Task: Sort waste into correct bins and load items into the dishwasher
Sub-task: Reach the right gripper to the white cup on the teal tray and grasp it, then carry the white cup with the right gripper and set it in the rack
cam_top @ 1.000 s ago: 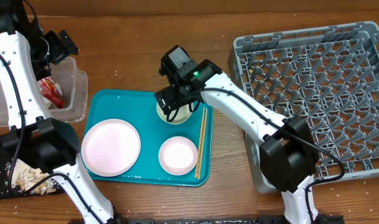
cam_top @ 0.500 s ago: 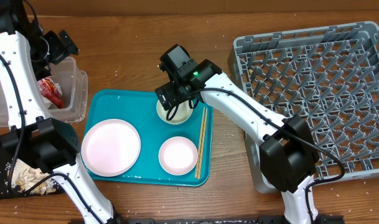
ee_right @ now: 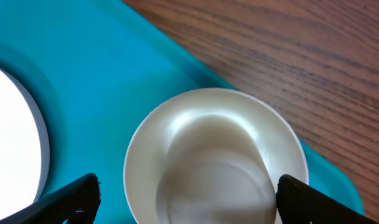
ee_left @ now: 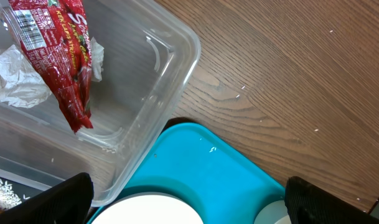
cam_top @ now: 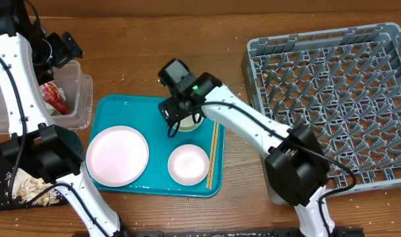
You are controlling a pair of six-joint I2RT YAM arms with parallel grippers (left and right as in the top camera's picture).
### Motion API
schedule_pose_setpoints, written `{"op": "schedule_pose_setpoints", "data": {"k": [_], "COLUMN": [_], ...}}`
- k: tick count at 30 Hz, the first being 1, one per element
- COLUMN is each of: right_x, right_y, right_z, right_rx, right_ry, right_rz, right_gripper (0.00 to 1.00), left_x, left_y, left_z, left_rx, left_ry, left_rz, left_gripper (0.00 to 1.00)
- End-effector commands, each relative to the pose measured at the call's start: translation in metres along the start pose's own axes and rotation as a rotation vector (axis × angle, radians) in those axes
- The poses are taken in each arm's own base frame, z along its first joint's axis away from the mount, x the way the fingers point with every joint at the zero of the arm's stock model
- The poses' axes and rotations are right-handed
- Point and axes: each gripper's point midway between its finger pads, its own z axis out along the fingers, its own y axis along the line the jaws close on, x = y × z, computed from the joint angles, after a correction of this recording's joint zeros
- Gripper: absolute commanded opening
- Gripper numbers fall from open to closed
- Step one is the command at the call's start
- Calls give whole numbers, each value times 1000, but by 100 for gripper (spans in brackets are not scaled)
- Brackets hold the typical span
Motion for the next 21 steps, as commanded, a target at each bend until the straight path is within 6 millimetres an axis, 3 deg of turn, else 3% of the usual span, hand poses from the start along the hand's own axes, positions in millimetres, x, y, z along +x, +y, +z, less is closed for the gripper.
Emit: {"op": "schedule_pose_setpoints", "data": {"k": [1,6,9,14,21], "right_x": [13,15,15,14,16], "right_y": [-8,-9,-9,-9,-9], "right_z": [14,15,15,16,21], "right_rx": [62,63,64,63,65], "right_ry": [32,36,37,31,41], "right_rz": [-4,-2,-2,-2,-2], "right_gripper": [93,91,84,83,73], "left_x": [-2,-2,-2,-2,-2], "left_y": [-3,-3,-3,-3,-3], "left_z": [-7,-7,-7,-7,-7], "left_rx": [-1,-1,-1,-1,-1], "left_ry": [-25,-25,-25,-25,-25], "left_rz": [24,24,24,24,24], "left_gripper": [100,100,100,100,100]}}
